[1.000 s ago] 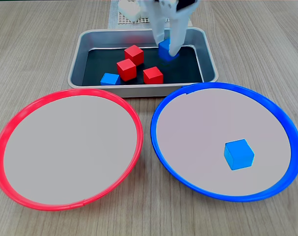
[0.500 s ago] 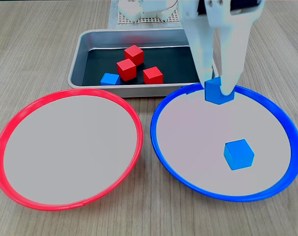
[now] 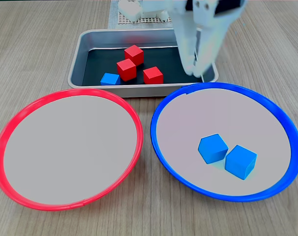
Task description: Move six blocks tray to matching dishes
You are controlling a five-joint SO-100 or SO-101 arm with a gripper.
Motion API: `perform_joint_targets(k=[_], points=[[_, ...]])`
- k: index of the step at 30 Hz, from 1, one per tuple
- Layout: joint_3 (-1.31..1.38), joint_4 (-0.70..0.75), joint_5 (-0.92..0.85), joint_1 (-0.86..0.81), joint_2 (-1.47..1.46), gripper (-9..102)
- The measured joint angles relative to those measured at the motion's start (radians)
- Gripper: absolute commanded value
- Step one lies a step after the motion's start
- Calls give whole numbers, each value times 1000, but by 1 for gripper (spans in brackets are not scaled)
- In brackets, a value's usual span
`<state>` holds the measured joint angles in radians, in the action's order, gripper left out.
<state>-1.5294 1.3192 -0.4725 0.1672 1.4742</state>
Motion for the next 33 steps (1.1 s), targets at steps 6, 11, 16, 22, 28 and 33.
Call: perform_joint_targets(k=[6, 11, 16, 22, 28, 33], points=[[-135, 241, -207, -127, 126, 11], [-221, 143, -229, -215, 126, 17], [-288, -38, -184, -207, 83, 18], [-327, -164, -161, -199, -2, 15], [-344, -137, -202, -170, -18, 0], [-241, 61, -207, -153, -9, 0]])
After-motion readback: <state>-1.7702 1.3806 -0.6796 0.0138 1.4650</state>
